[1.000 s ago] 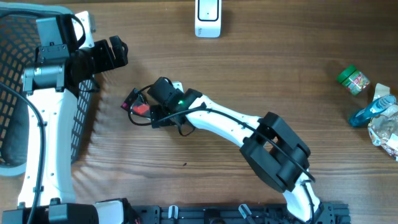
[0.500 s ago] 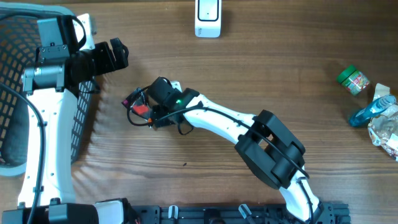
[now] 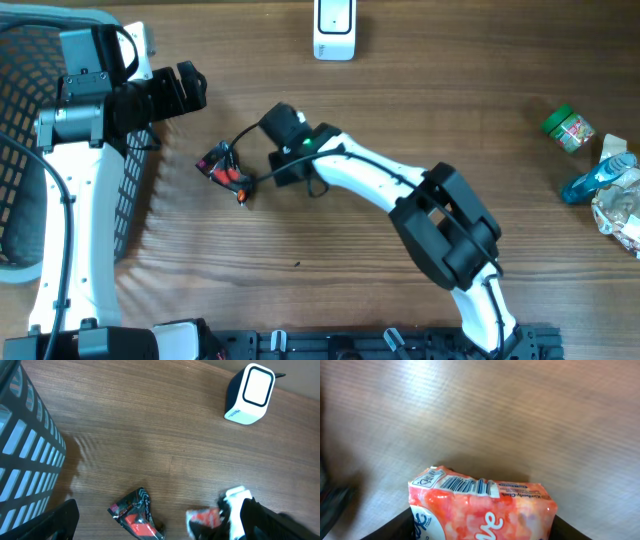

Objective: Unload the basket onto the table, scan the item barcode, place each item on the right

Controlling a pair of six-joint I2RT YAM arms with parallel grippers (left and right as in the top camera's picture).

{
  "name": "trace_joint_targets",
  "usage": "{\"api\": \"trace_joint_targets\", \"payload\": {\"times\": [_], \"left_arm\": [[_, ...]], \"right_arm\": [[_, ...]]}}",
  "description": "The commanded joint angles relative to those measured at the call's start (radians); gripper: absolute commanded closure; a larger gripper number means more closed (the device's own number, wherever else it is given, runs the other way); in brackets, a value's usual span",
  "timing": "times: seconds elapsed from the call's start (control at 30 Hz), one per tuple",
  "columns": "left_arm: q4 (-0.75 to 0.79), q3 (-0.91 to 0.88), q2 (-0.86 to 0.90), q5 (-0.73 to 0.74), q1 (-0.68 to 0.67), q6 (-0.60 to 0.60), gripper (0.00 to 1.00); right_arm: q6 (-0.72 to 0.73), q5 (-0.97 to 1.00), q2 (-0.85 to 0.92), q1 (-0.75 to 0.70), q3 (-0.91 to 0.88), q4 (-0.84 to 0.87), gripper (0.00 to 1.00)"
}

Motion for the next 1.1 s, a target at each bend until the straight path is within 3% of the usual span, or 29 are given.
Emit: {"api": "trace_joint_targets", "payload": {"times": [0.0, 0.4, 0.57, 0.7, 0.9, 1.07], "left_arm": [[-0.001, 0.011, -0.016, -0.009, -0.004, 0.023, 0.00], [-0.001, 0.011, -0.016, -0.009, -0.005, 0.023, 0.00], [-0.001, 0.011, -0.016, -0.009, -0.004, 0.023, 0.00], [-0.001, 0.011, -0.016, -0.009, -0.005, 0.023, 0.00], [-0.001, 0.011, -0.016, -0.009, -0.004, 0.023, 0.00], [-0.001, 0.011, -0.016, -0.009, -0.004, 0.023, 0.00]], "right_arm": [[-0.095, 0.077, -0.072, -0.066, -0.026, 0.052, 0.34], [-0.329, 0.077, -0.399, -0.131, -0.026, 0.420, 0.34], [-0.441, 0.076, -0.435, -0.130, -0.026, 0.569, 0.25], [-0.499, 0.076, -0.458, -0.126, -0.026, 0.636, 0.24], [-0.476, 0.072, -0.483, -0.124, -0.027, 0.563, 0.22], [-0.232, 0.027, -0.473, -0.124, -0.027, 0.301, 0.11]]}}
